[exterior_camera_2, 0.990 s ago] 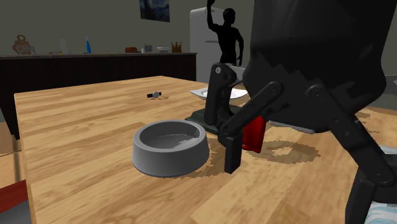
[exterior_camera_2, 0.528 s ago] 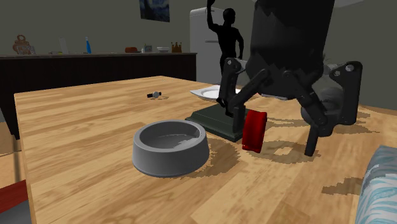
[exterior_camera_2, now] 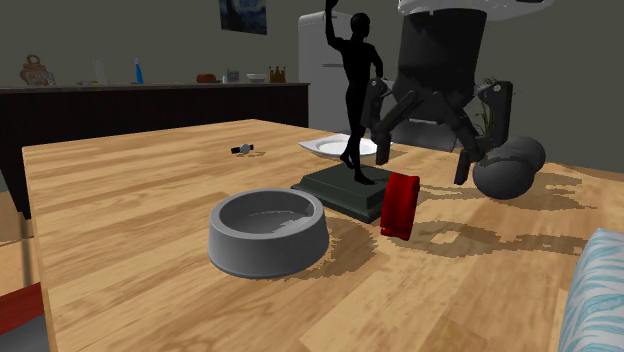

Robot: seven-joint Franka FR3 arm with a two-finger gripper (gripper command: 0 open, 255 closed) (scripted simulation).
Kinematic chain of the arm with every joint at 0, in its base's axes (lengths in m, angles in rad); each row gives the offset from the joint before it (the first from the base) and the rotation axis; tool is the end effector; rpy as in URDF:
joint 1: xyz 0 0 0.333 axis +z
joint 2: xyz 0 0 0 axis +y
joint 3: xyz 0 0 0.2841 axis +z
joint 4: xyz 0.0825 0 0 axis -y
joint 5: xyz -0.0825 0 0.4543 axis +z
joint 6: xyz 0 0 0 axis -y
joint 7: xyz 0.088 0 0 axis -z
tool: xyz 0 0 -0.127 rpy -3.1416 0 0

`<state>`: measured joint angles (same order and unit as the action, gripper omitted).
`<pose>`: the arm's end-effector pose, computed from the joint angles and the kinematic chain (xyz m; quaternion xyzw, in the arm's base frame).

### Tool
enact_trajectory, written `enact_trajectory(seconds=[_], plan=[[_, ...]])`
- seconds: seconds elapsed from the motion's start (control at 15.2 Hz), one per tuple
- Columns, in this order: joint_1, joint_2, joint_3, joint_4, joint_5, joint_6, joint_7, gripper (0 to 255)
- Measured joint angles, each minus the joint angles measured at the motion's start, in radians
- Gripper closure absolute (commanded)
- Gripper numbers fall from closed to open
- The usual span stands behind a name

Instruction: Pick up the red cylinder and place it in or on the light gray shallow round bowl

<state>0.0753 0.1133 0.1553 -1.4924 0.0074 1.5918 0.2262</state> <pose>0.6403 0.1468 0.5452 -0.9999 -0.0017 0.0089 0.0107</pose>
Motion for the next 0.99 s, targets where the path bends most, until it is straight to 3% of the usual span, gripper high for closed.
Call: enact_trajectory(seconds=[0.2, 0.66, 0.99], plan=[[0.010, 0.080, 0.005, 0.099, -0.009, -0.012, 0.017, 0], [0.010, 0.075, 0.005, 0.006, -0.007, 0.079, 0.019, 0], [0.009, 0.072, 0.005, -0.009, -0.007, 0.090, 0.018, 0]])
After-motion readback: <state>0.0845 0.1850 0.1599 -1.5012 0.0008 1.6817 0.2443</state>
